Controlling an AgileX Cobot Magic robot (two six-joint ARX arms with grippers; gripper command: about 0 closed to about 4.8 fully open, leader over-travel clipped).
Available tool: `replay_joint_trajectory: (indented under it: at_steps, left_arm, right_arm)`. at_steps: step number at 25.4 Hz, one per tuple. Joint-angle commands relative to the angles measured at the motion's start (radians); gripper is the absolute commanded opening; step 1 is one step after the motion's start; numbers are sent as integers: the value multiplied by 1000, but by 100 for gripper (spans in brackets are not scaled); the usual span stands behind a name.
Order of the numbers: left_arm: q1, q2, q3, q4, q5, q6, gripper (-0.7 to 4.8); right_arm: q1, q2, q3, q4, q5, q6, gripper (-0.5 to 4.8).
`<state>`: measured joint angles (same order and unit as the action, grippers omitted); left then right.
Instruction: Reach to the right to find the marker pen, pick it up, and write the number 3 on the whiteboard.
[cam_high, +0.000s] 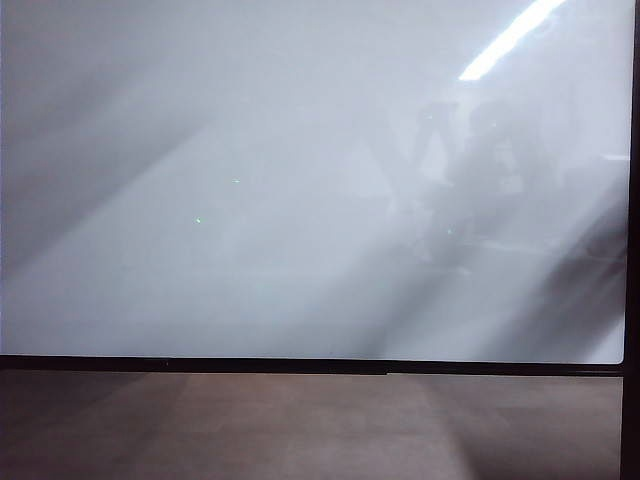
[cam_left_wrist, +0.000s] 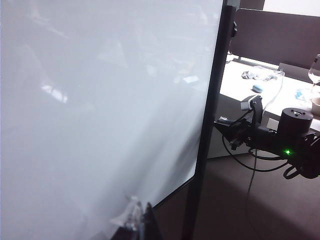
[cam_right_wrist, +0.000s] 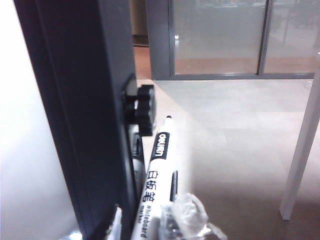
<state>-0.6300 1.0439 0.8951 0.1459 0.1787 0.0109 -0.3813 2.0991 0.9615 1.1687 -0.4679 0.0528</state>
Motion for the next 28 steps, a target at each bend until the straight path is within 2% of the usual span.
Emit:
replay_joint_trajectory:
  at_steps: [1, 19, 23, 24, 28]
  left_arm:
    - [1, 0, 3, 12, -1, 8, -6]
    - [1, 0, 3, 13, -1, 8, -6]
    - [1, 0, 3, 13, -1, 8, -6]
    - [1, 0, 3, 13, -1, 8, -6]
    - [1, 0, 3, 13, -1, 8, -6]
  right_arm:
    - [0, -4, 2, 16, -2, 1, 157]
    - [-1, -4, 2, 2, -1, -2, 156]
    - [-1, -4, 2, 2, 2, -2, 138]
    - [-1, -4, 2, 2, 2, -2, 117]
    - [-1, -4, 2, 2, 2, -2, 112]
